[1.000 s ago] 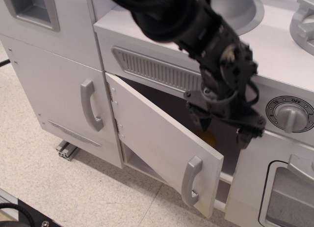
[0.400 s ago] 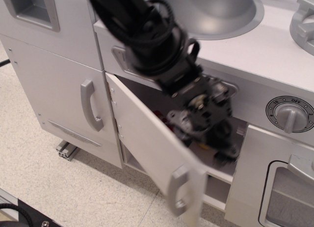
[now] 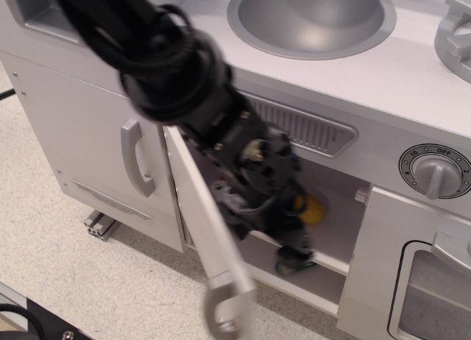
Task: Open cabinet
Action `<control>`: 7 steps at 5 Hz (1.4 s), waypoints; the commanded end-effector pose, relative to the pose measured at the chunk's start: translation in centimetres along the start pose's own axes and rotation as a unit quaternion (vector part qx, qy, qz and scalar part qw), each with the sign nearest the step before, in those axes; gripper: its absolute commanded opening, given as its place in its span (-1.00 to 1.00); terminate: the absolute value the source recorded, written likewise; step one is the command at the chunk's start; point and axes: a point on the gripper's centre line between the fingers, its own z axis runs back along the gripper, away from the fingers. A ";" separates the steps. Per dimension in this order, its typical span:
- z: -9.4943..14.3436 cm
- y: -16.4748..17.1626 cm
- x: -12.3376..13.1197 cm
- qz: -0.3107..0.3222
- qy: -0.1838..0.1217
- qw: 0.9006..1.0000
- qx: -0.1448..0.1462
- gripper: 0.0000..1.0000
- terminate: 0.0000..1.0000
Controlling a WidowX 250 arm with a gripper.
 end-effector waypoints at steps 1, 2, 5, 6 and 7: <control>0.2 3.7 -0.2 0.027 -0.008 0.999 0.031 1.00 -1.00; 0.2 5.1 -0.4 0.044 -0.001 0.998 0.040 1.00 -1.00; -0.6 8.4 -0.2 0.066 0.001 0.995 0.081 1.00 -1.00; -0.6 8.4 -0.2 0.066 0.001 0.995 0.081 1.00 -1.00; -0.6 8.4 -0.2 0.066 0.001 0.995 0.081 1.00 -1.00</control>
